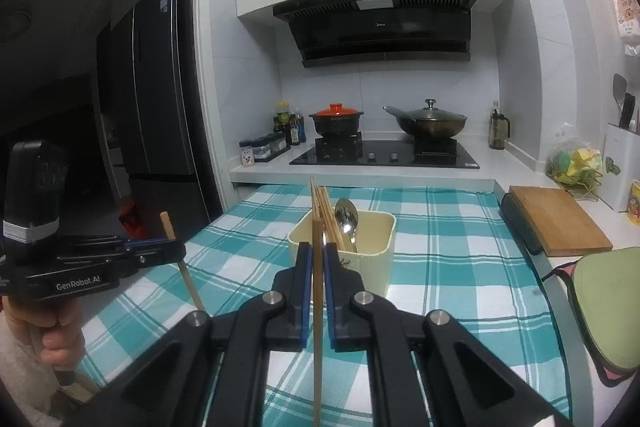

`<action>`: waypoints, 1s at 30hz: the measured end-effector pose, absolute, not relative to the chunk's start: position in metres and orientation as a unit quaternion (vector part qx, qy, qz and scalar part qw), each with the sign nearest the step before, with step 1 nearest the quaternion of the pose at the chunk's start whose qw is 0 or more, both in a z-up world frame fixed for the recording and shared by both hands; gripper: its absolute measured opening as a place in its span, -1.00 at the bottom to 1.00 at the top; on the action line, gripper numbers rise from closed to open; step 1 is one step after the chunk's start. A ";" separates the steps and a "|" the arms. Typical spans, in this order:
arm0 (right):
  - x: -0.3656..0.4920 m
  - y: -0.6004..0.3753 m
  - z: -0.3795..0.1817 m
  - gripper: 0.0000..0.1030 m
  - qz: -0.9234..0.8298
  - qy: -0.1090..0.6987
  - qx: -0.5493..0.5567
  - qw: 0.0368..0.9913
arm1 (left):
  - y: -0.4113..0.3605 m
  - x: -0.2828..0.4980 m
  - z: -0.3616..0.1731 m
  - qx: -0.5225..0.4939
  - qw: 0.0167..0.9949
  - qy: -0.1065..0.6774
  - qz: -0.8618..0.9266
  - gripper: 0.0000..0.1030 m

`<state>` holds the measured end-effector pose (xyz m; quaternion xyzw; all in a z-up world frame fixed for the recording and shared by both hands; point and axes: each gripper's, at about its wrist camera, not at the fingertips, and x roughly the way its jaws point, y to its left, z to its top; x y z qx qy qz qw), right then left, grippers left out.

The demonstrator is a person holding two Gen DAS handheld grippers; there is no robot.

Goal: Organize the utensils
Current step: 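Lift both chopsticks over the cream box and open both tools to drop them in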

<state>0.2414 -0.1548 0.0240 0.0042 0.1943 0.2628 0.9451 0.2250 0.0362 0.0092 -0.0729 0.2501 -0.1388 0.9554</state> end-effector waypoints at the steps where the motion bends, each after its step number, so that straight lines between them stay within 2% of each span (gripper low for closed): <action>1: 0.241 -0.155 0.027 -0.88 0.263 0.188 0.004 0.946 | 0.037 0.224 0.013 -0.073 0.956 0.247 -0.139 -0.92; 22: 0.269 -0.143 0.072 -0.88 0.272 0.159 0.009 0.949 | 0.056 0.252 0.076 -0.078 0.961 0.230 -0.131 -0.92; 30: 0.299 -0.135 0.090 -0.88 0.274 0.156 0.006 0.949 | 0.057 0.281 0.113 -0.072 0.970 0.197 -0.126 -0.92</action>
